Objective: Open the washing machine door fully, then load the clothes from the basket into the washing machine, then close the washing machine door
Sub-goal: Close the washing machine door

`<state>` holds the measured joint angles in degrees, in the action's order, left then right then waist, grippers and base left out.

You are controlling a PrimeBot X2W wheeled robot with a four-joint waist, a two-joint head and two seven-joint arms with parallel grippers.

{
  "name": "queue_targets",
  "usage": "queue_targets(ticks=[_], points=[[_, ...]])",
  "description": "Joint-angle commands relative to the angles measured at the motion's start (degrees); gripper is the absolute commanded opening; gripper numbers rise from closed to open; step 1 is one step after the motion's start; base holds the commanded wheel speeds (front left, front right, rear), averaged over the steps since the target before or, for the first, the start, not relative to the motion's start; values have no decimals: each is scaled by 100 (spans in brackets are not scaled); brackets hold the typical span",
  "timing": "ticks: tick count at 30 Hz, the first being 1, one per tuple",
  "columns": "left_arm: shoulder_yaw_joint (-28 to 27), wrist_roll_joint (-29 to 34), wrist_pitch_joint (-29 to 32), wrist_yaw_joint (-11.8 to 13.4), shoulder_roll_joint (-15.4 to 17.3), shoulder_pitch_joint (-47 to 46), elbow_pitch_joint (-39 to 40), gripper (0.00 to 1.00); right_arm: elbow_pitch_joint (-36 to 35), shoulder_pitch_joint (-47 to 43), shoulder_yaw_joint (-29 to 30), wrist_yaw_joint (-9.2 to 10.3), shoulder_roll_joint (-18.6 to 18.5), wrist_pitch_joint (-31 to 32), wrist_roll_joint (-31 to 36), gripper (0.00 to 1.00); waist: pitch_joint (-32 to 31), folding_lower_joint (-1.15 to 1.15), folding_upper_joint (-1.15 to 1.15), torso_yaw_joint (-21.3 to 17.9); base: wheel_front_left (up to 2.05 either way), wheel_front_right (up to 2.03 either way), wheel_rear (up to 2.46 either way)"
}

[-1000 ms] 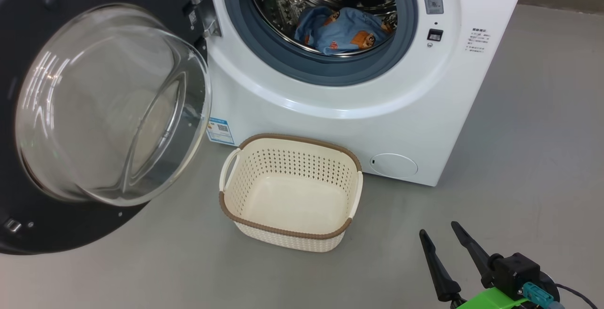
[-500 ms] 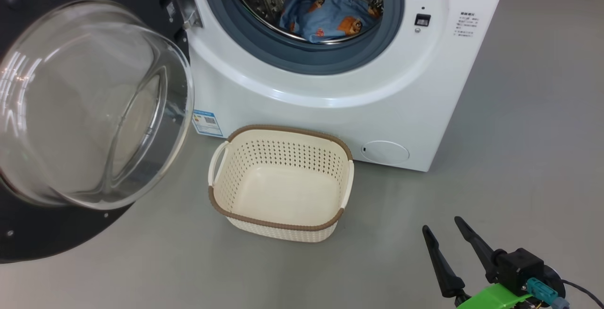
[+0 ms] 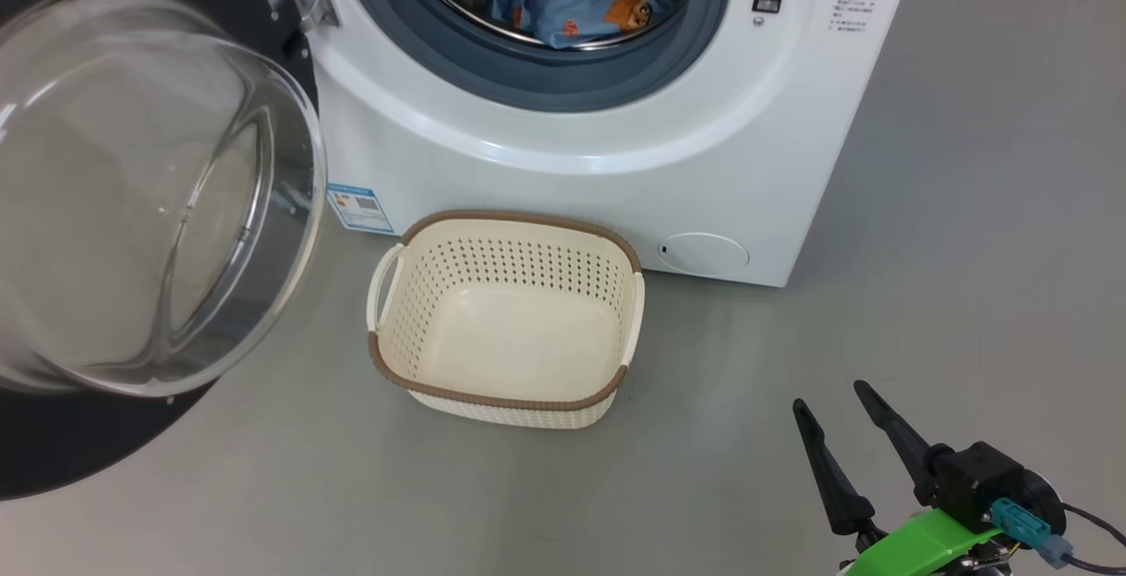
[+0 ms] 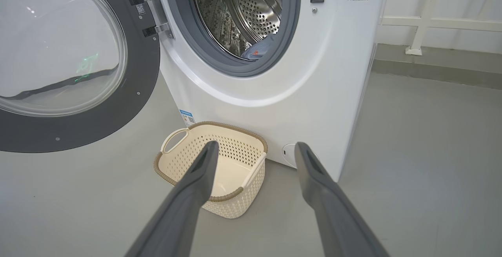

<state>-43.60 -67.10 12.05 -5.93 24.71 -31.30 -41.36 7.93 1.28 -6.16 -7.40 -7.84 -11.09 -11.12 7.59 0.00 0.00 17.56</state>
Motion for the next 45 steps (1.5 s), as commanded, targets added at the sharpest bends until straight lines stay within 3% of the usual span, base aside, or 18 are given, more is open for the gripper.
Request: queue_targets(ticks=[1, 32, 45], points=[[-34, -110, 159, -81, 433, -136, 131, 0, -179, 168, -100, -9, -63, 14, 34, 100, 54, 0, 0, -25, 0, 0, 0], [110, -1019, 1761, -153, 363, 249, 528, 0, -319, 311, -91, -9, -108, 168, 61, 100, 323, 0, 0, -23, 0, 0, 0], [157, -1611, 2786, -145, 77, 519, 1218, 0, -235, 318, -108, -9, -52, 140, 48, 100, 259, 0, 0, 28, 0, 0, 0]])
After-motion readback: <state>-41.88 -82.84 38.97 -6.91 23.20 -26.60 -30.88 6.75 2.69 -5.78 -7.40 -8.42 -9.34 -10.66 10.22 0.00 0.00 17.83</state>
